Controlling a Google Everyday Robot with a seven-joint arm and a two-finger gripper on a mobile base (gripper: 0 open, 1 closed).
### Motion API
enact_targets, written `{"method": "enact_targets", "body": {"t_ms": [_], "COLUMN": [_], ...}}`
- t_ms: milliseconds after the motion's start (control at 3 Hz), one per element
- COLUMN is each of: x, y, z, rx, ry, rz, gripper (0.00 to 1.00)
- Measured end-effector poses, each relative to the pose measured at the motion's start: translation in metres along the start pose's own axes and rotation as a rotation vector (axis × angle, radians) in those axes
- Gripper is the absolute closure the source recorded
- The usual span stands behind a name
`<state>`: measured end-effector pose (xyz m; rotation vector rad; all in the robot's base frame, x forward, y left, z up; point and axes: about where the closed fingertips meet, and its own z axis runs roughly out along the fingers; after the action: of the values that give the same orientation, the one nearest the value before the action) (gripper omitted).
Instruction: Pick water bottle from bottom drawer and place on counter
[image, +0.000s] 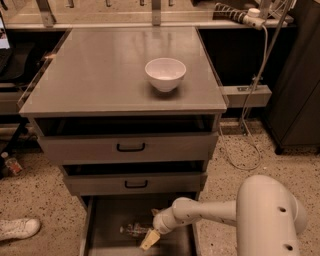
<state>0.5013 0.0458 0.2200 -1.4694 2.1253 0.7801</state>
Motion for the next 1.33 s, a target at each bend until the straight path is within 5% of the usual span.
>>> {"method": "enact_targets", "body": {"t_ms": [1333], "x": [0.018], "y": [-0.037], "z": [0.049], "rx": [-0.003], "ry": [-0.017], "rz": [-0.016], "gripper": [0.00]}}
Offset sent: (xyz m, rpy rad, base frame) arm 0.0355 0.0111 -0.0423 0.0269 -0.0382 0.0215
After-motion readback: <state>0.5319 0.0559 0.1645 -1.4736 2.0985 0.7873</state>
